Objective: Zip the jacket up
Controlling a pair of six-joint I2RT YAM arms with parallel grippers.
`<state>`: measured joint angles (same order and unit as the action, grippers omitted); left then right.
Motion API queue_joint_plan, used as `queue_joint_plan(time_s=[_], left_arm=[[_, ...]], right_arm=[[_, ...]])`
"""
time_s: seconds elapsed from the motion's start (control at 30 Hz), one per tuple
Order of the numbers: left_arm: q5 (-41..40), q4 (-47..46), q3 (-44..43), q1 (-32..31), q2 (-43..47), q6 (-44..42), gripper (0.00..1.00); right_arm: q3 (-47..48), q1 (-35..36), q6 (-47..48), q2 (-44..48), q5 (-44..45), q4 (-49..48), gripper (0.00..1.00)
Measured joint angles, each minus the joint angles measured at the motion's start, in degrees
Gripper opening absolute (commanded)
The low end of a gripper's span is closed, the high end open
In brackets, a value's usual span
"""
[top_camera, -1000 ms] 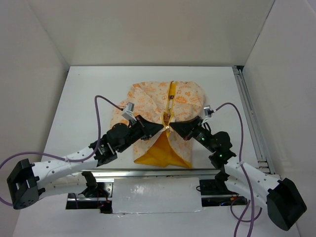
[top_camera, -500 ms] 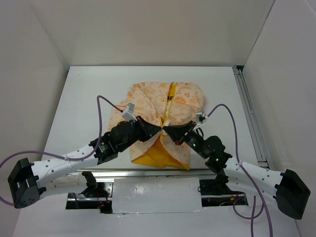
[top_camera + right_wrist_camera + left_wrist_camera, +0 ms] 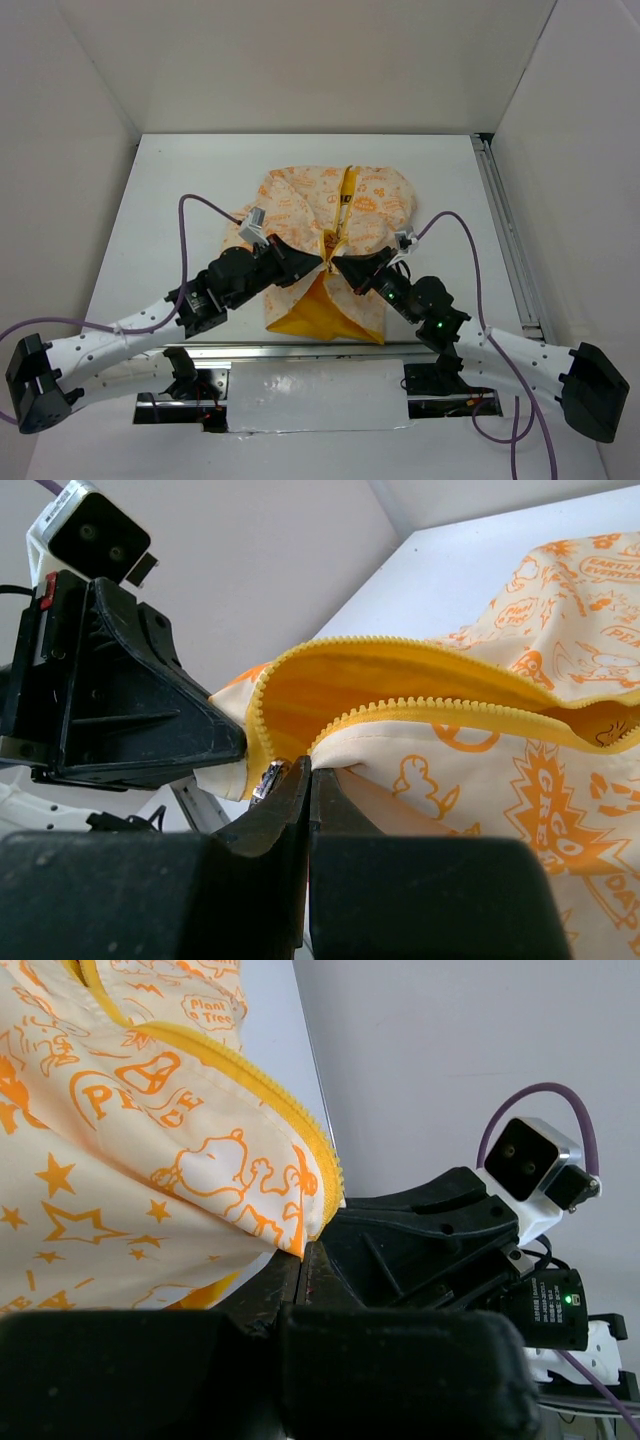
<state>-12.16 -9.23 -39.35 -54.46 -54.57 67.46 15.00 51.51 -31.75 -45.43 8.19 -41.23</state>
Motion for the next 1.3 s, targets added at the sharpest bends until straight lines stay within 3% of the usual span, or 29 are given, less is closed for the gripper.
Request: queue_joint_plan(time_s=[0.17, 0.23, 0.43, 0.5, 0.8, 1.2, 1.3], left_arm=[[1.6, 0.3, 0.0, 0.2, -0.7, 0.0, 0.00], [1.8, 1.2, -0.4, 0.2, -1.7, 0.1, 0.00], [0.9, 3.3, -1.2, 0.2, -3.5, 0.4, 0.00], [0.4, 3.7, -1.2, 0.2, -3.5, 0.4, 0.00], [0.0, 3.7, -1.3, 0.4, -3.3, 0.4, 0.00], [2.6, 2.4, -1.3, 1.0, -2.2, 0.3, 0.00], [3.6, 1.9, -1.3, 1.0, -2.2, 0.3, 0.00]], right_arm=[[0.0, 0.4, -0.2, -0.7, -0.3, -0.3, 0.00], [0.0, 0.4, -0.1, -0.7, -0.8, 0.3, 0.11], [1.9, 0.4, -0.3, 0.6, -4.4, 6.7, 0.26], [2.5, 0.4, -0.5, 2.3, -5.6, 9.0, 0.37], [3.1, -1.7, -2.5, 5.1, -12.0, 16.0, 0.49], [2.9, -6.9, -8.0, 3.1, -21.0, 14.7, 0.40], [3.0, -7.2, -8.9, 1.3, -23.2, 13.7, 0.31]])
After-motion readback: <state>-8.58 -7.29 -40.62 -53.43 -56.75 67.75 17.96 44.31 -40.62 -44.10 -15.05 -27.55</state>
